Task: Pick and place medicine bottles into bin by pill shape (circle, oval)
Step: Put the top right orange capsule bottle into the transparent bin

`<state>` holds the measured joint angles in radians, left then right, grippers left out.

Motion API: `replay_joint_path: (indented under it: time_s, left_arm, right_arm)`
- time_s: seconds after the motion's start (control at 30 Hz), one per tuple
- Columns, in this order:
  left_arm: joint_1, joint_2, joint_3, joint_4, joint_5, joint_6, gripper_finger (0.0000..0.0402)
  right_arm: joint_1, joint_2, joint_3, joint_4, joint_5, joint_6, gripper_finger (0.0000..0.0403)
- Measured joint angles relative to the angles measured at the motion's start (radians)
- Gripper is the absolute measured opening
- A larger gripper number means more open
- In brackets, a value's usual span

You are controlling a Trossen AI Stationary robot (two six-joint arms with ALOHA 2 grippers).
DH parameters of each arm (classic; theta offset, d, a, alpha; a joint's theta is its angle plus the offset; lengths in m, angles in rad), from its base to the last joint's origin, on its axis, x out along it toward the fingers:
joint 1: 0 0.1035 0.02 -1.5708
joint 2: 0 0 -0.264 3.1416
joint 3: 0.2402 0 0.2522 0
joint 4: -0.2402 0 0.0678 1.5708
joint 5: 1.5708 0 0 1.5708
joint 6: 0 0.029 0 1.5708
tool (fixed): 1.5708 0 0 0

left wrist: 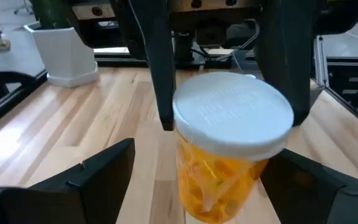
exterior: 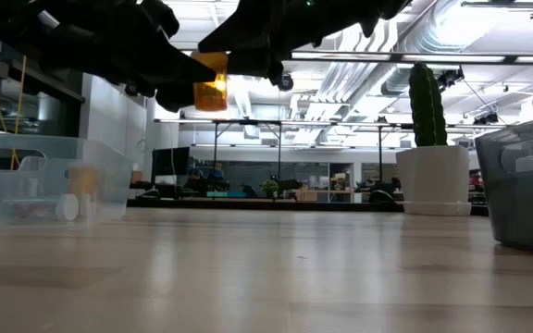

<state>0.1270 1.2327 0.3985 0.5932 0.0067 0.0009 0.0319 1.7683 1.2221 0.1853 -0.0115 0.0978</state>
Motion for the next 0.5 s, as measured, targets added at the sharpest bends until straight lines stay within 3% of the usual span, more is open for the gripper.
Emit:
replay_joint_path:
  time_s: [0.5]
  left_arm:
    - [0.000,0.000,0.000,0.040,0.027,0.004,0.0300]
  right_arm:
    - [0.008,0.000,0.000,0.059,0.000,0.010,0.0195]
